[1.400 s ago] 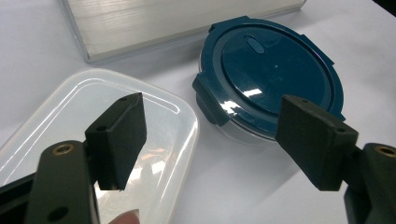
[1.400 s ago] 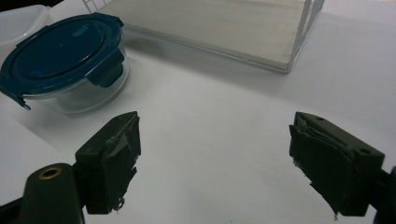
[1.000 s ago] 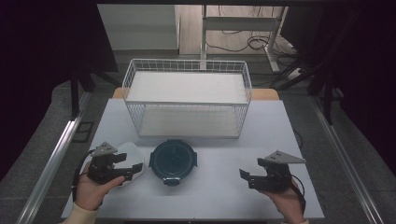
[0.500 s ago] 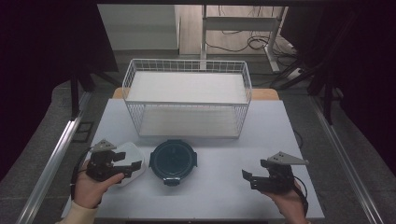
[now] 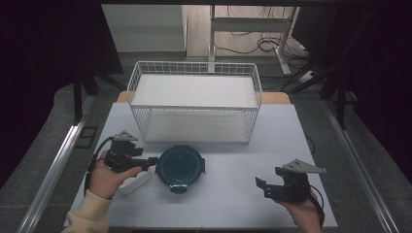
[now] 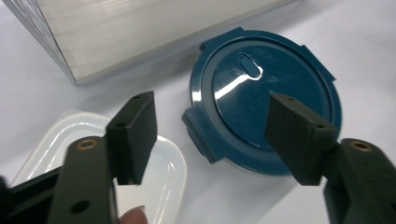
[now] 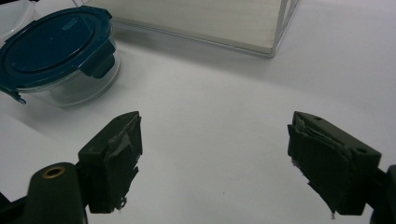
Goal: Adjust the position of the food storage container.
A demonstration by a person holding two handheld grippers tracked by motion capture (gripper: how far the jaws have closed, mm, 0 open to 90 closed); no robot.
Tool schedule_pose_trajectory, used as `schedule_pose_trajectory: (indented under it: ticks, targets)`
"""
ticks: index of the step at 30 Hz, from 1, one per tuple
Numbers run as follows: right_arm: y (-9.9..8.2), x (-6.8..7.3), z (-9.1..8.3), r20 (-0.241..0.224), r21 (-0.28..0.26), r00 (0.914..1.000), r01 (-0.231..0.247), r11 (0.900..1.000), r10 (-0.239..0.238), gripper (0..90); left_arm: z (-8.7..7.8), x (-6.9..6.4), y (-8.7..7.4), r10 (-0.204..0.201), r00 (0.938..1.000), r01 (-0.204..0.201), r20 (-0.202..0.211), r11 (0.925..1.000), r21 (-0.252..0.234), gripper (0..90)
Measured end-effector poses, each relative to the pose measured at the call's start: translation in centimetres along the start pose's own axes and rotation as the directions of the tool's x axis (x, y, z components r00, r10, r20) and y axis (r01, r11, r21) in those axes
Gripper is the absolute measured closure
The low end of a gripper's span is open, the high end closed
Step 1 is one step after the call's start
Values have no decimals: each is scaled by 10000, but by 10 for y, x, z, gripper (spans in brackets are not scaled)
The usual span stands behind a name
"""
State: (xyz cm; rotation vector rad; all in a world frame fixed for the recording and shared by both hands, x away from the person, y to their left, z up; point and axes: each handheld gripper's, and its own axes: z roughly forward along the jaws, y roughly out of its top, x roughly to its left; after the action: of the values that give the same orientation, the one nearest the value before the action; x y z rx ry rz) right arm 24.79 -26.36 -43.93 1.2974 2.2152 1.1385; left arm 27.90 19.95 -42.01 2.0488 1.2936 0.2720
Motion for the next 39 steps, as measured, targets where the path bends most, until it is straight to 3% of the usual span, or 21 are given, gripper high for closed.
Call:
schedule_pose_trajectory:
  ticks: [3,9,23,34,39]
  targets:
    - [-1,0,0,5,23,10000,2,10000,-2,177,6,2,5,33,10000,-32,-45,9999,151,407]
    - [-2,-1,2,74,105,10000,-12,9999,11,177,19,11,7,-288,9995,294,-104,9979,581,533]
    - [-5,1,8,168,367,9999,13,9993,-19,177,45,30,9,-572,9983,552,120,9903,1279,818]
    - [-7,0,11,200,515,9998,-45,9987,35,177,66,30,14,-601,9980,558,184,9820,1806,875]
    - [-8,-1,12,243,555,9997,-50,9984,37,177,71,26,16,-694,9967,612,412,9826,1754,900]
